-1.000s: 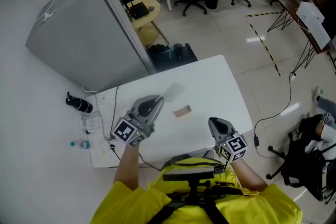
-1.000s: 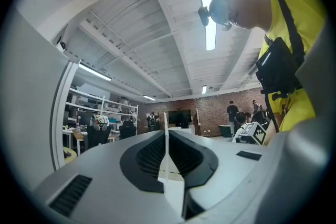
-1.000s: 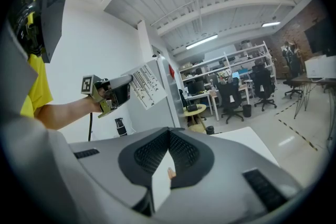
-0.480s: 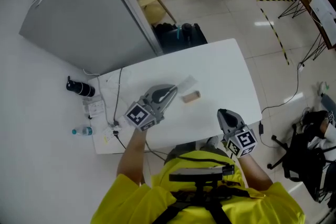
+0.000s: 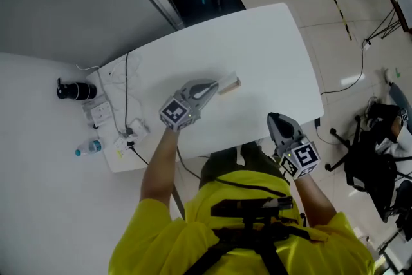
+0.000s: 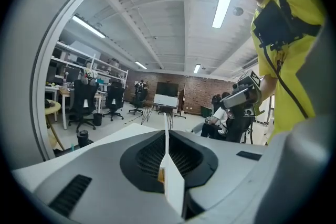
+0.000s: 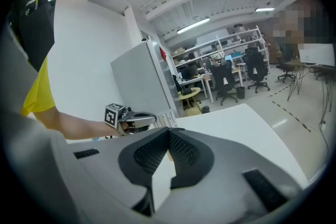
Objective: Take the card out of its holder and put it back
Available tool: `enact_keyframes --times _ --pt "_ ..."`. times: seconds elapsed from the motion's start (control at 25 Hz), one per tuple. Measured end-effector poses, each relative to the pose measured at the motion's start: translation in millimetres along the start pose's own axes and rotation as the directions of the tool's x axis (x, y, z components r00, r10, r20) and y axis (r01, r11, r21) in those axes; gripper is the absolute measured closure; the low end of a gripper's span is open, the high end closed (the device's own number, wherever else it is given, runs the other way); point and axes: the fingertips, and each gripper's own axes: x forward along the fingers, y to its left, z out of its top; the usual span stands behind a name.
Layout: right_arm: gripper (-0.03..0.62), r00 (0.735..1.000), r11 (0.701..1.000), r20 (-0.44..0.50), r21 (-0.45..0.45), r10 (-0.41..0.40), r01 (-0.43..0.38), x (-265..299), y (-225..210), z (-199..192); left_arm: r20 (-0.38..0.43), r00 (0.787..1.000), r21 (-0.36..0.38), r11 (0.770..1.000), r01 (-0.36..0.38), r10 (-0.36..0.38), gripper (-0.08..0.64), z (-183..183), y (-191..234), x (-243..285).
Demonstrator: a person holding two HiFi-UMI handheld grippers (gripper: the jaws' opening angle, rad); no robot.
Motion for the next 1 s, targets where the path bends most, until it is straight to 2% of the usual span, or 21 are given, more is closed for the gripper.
enact_keyframes --times 0.2,0.6,0.72,0.84,1.0 --pt "0.586 1.0 1.0 -0.02 0.021 -0.012 0.012 3 0 -11 -0.026 0.999 0.007 1.0 0.021 -0.021 0.546 -18 3 12" --pt "0.586 0.998 0.998 -0.051 0.053 -0.034 0.036 4 -3 -27 -0.01 0.999 -0.021 0.999 0.041 -0.042 0.546 -27 15 22" --pt "0.586 0.998 0.998 -0.053 0.055 -0.034 0.037 6 -3 -27 -0.046 0.997 -0.013 0.998 0.061 -0.062 0.546 -34 13 23" --pt "0.586 0.998 0.998 -0.054 0.056 -0.033 0.036 8 -3 -27 -0.058 0.997 0.0 0.999 0.052 -0.052 0.546 -41 12 26" --pt "0.586 0.998 0.998 -0.059 0.056 -0.033 0.036 10 -5 -27 -0.052 0.997 -0.05 0.998 0.047 -0.05 0.546 -57 12 31"
